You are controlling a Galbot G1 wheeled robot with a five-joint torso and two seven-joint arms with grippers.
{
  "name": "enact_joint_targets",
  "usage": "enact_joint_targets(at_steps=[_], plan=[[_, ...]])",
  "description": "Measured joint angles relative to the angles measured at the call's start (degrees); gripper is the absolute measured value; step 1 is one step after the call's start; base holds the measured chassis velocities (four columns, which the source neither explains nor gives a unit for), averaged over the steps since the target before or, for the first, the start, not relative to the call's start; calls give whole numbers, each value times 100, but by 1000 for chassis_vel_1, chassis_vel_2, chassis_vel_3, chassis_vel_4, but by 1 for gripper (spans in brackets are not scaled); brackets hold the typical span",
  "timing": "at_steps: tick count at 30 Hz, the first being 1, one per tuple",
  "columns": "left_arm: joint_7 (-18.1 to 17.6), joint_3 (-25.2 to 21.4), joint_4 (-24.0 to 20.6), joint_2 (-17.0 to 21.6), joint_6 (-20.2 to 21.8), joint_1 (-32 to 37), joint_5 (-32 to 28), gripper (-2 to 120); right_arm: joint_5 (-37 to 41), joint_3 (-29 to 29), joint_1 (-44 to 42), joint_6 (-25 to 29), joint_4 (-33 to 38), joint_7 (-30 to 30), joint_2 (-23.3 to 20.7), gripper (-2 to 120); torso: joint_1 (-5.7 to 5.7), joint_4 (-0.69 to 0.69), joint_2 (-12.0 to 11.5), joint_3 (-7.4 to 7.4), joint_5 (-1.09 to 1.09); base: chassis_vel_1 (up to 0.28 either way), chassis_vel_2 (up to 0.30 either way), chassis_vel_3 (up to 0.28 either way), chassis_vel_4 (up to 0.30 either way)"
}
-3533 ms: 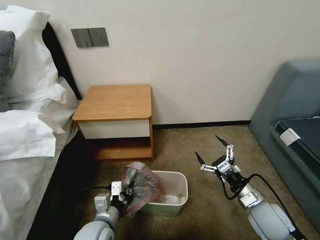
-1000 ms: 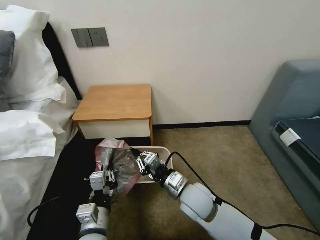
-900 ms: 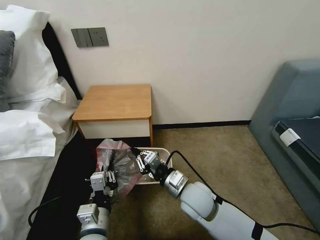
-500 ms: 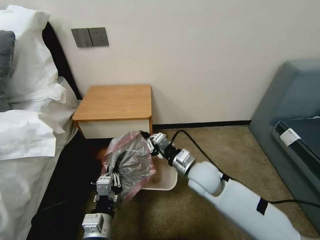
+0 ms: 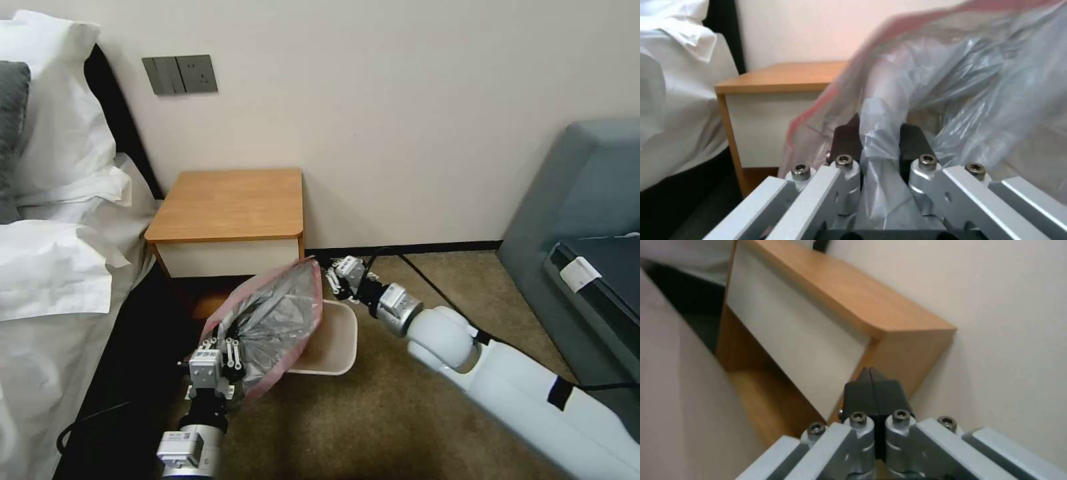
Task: Pick up the garbage bag from the table and place it over the trash can.
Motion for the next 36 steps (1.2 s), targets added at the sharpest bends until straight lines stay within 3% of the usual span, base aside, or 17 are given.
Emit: enact_joint_targets(at_steps=[4,7,11,14,17,22,24,27,29,31,33,34,36], plan=[[8,3,-52,-11,7,-21,-86,9,-10,71,-75,16,52,-106,-206,3,0,1,0,0,0,0,0,0,0],[-6,-49,-37,-30,66,-82,-159,9,-79,512,-485,105,228,-206,-282,19,0,0,0,0,0,0,0,0,0],[-23,-113,-9,-30,129,-112,-197,9,-153,963,-864,208,444,-286,-296,27,0,0,0,0,-1,0,0,0,0],[-58,-220,24,-21,215,-189,-222,9,-167,1530,-1374,334,916,-347,-343,43,0,0,0,0,-1,0,0,0,0],[-102,-258,39,-43,249,-247,-267,9,-11,1702,-1615,328,1241,-244,-326,53,0,0,0,0,-1,0,0,0,0],[-137,-328,71,-86,257,-289,-386,9,1033,1697,-2182,-9,2101,365,-32,72,0,0,0,0,-2,0,0,0,0],[-137,-336,76,-87,256,-287,-386,9,1112,1687,-2225,-24,2163,390,10,75,0,0,0,0,-2,0,0,0,0],[-137,-363,104,-84,241,-277,-370,9,1631,1564,-2459,-186,2481,502,228,90,0,1,0,0,-1,0,0,0,0],[-137,-367,106,-85,239,-276,-353,9,1667,1541,-2500,-210,2511,514,264,92,0,1,0,0,-2,0,0,0,0],[-137,-375,128,-91,215,-273,-253,9,1449,1501,-2532,-160,2474,478,332,98,0,-1,0,0,-2,0,0,0,0],[-124,-385,203,-95,121,-262,84,9,305,1444,-2300,295,2073,120,413,100,0,-1,0,0,0,0,0,0,0],[-124,-385,203,-95,121,-262,84,9,305,1444,-2300,295,2073,120,413,100,0,-1,0,0,0,0,0,0,0],[-90,-383,215,-90,110,-261,265,9,-481,1233,-1925,542,1804,-82,364,100,0,1,0,0,0,0,0,0,0]])
